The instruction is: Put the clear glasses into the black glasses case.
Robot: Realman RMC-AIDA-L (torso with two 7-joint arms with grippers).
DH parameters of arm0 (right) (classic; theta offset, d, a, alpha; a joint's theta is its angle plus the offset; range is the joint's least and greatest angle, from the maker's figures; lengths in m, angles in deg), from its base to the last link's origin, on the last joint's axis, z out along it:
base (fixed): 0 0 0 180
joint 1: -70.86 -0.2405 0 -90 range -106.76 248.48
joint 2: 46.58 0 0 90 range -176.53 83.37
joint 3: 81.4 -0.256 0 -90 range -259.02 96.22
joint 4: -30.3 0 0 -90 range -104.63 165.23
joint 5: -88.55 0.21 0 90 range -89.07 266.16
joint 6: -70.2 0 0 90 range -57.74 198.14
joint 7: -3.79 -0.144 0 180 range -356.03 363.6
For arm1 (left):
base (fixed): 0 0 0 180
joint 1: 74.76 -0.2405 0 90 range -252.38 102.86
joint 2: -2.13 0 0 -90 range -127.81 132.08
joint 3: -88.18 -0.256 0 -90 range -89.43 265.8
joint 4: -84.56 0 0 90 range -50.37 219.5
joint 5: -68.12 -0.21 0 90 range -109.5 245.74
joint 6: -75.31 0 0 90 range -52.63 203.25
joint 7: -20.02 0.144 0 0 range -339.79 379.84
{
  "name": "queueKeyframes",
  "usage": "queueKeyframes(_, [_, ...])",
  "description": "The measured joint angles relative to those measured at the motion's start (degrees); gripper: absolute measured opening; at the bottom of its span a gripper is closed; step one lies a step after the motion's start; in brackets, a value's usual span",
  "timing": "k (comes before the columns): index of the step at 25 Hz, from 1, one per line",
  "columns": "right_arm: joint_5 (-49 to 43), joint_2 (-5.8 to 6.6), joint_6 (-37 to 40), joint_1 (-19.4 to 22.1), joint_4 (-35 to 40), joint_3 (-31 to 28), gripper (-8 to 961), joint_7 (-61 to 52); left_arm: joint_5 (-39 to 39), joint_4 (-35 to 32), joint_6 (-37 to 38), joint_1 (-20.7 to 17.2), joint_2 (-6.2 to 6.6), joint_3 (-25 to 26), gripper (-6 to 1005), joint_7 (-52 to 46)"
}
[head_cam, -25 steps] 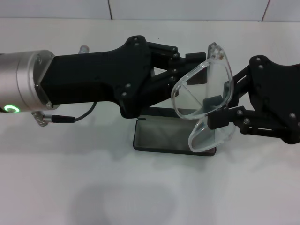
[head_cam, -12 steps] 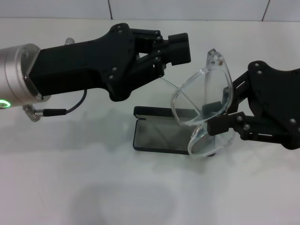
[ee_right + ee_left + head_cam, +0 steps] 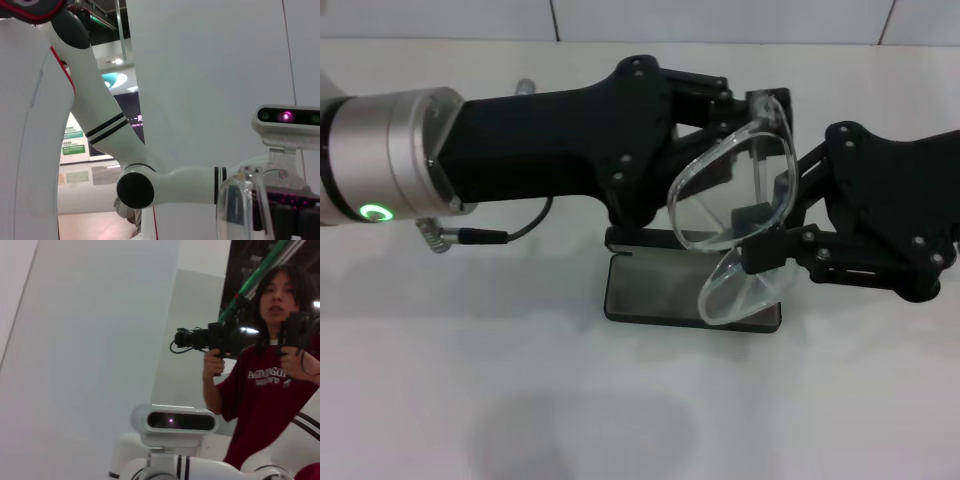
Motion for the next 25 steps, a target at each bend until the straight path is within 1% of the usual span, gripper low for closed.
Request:
queueKeyframes(9, [-0.2,0.19,0.1,-0.3,-1.3,-0.3,99,1.1,0.1,0.0,-0.1,0.4,0.03,-0.9,98,-0.2])
queueKeyframes(15, [-0.2,0.18,0.5,-0.2,-1.3,-0.1,98,1.1,0.0,0.0,-0.6,0.2,0.19,0.5,98,0.6])
queueKeyframes(20, [-0.1,0.17,1.4,0.2,-1.2,-0.2,98,1.7,-0.7,0.1,-1.6,-1.1,0.25,5.0,98,2.6])
queueKeyframes(25, [0.0,0.11,3.2,0.5,-0.8,-0.5,98,2.5,-1.2,0.4,-5.3,-2.4,0.27,10.2,99,4.9])
